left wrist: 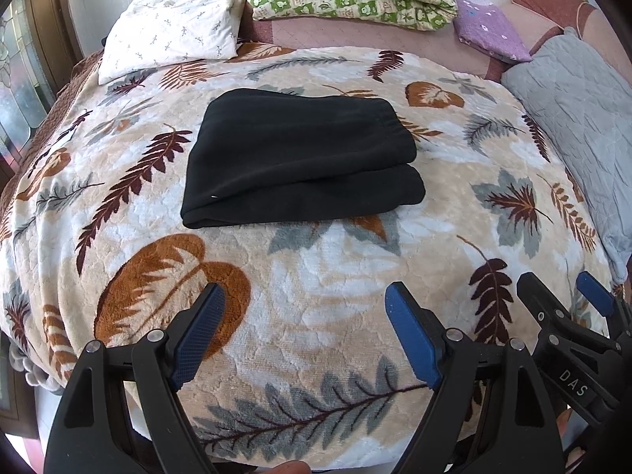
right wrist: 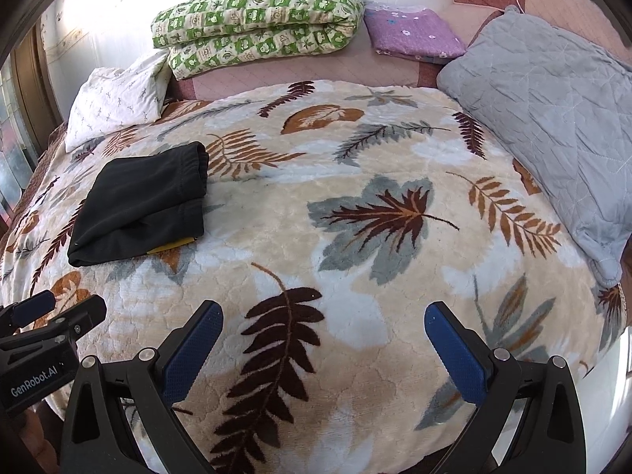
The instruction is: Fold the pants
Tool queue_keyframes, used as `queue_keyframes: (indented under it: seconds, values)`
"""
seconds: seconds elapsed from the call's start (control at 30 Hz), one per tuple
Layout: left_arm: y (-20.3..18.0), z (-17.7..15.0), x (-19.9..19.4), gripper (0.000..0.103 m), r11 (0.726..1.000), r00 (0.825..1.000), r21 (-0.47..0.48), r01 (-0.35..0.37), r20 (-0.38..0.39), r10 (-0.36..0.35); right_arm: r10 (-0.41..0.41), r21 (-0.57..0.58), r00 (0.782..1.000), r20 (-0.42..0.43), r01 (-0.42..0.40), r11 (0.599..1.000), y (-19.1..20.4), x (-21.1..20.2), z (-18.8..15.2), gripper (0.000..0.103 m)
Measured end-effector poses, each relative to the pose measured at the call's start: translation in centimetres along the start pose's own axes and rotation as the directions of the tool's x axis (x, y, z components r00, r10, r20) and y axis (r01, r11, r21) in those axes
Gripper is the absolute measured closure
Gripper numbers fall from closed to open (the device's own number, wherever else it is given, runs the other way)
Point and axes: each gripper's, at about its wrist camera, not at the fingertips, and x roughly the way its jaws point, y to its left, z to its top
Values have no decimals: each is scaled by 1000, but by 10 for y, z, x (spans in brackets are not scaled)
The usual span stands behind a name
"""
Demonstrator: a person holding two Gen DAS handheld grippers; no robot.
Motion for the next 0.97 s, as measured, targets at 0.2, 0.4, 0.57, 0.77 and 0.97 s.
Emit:
queue_keyframes:
  seconds: [0.2,0.4,0.57,0.77,0.97]
  values:
    - [5,0,-1,19,1000,1000,-14,-5,7,5,-2,-10,1000,0,2,1000,5,1,-1,0]
    - [6,1,-1,19,1000,1000,-10,-7,8,7,-2,-13,1000,-5,2,1000,7,2,-3,0]
    - [7,0,0,19,1000,1000,-13,-10,13,10,-3,-15,1000,-8,3,1000,9,3,-3,0]
    - [7,1,-2,19,1000,999,-11,-23,31,24,-4,-17,1000,-13,4,1000,9,4,-4,0]
    - [7,1,-2,19,1000,999,-8,-25,27,25,-4,-19,1000,-13,4,1000,10,5,-5,0]
